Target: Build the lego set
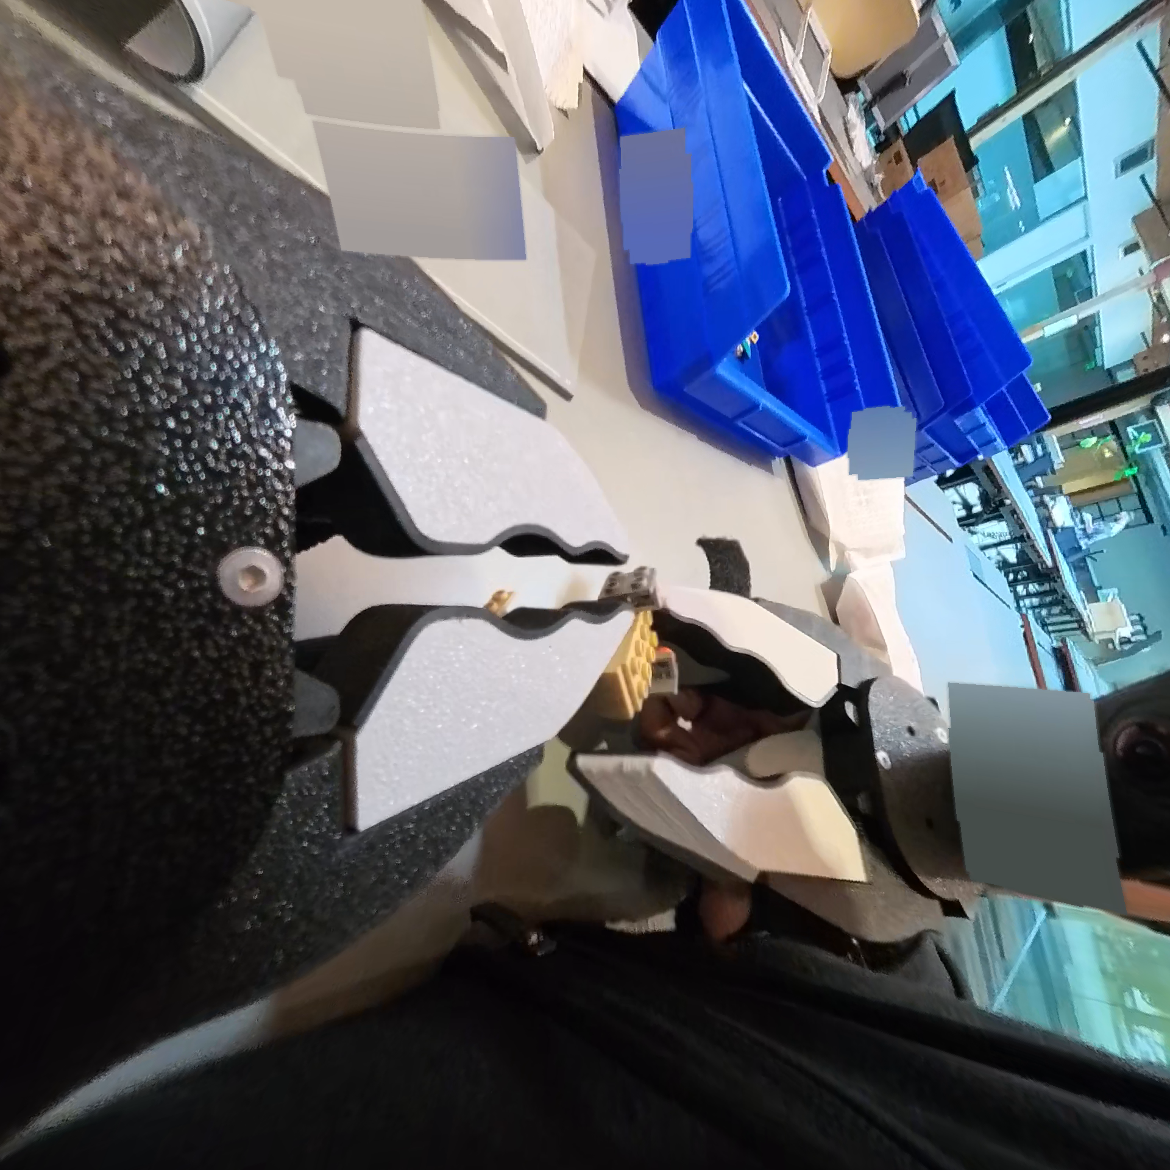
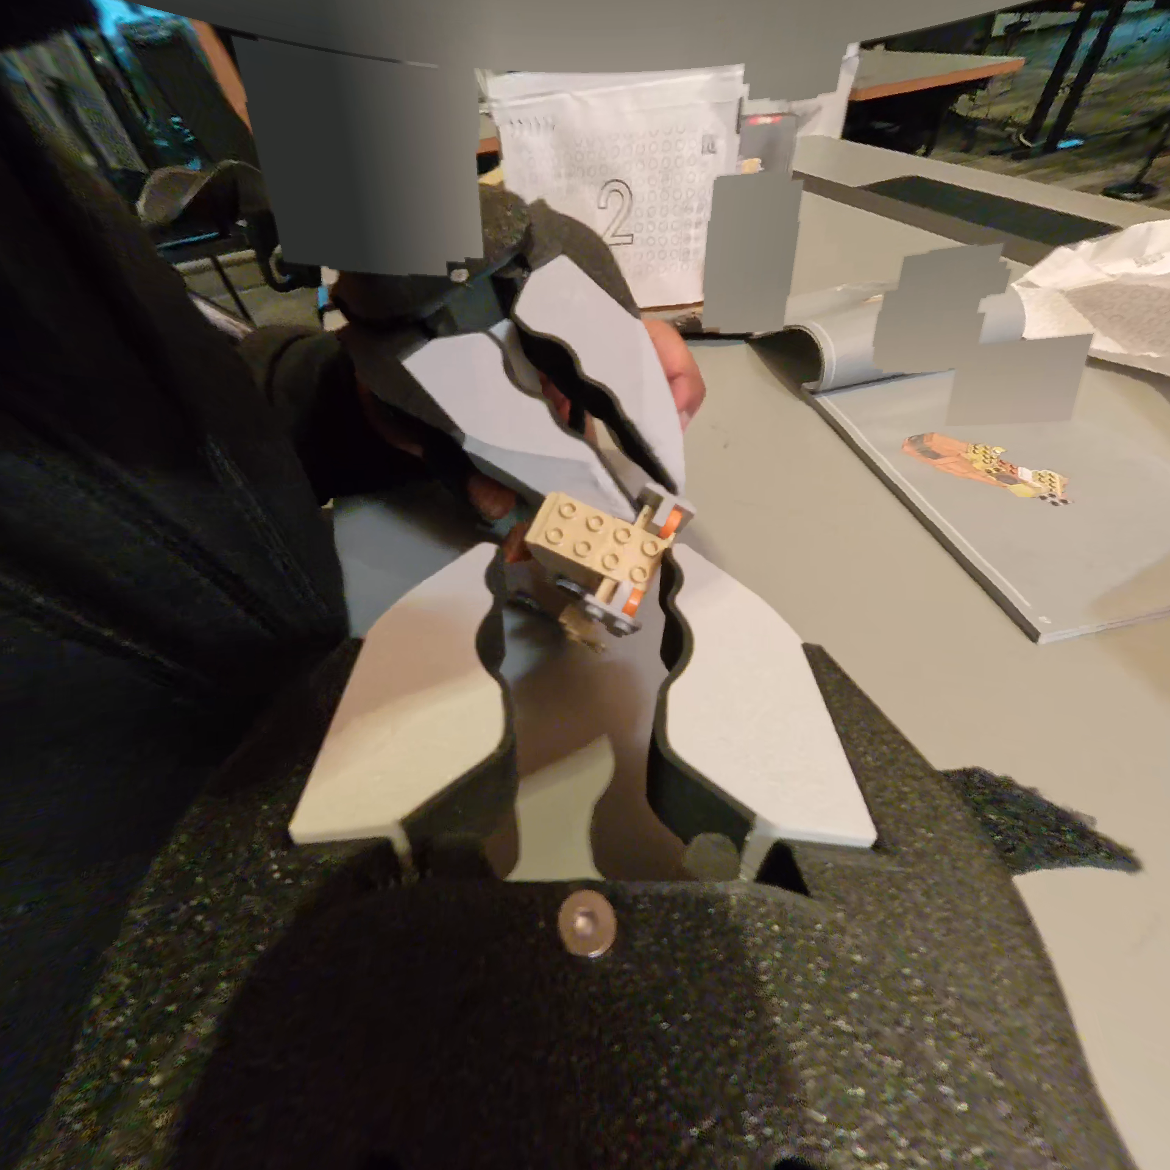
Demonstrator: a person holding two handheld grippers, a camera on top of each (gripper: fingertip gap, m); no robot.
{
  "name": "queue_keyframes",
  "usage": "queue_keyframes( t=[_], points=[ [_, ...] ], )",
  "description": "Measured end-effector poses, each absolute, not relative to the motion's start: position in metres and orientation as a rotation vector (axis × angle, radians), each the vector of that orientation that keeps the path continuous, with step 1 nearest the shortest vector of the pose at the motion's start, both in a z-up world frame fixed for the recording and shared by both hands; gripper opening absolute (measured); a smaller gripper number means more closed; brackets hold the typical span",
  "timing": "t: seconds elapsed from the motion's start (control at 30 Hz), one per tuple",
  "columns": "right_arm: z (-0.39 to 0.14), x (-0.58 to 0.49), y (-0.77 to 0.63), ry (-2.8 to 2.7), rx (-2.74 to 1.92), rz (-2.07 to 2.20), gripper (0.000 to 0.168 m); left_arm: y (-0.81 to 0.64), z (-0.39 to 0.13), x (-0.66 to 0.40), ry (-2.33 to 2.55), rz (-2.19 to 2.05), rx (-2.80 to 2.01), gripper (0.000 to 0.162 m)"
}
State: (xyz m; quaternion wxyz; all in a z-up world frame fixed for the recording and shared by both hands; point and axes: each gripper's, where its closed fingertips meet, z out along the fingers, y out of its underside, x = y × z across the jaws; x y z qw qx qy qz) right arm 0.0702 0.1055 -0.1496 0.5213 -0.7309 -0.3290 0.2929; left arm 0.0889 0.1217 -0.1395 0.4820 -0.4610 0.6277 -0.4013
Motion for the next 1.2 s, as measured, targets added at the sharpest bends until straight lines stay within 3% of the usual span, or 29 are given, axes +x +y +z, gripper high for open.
queue_keyframes(
  t=[0.53,1.2],
  points=[
    [-0.162,0.065,0.109,-0.804,-1.862,0.749,0.034,0.129,-0.142,0.077,1.541,-0.91,-1.11,0.023],
    [-0.2,0.056,0.097,-1.006,-2.09,0.691,0.032,0.134,-0.159,0.069,1.581,-0.719,-1.135,0.027]
  ],
)
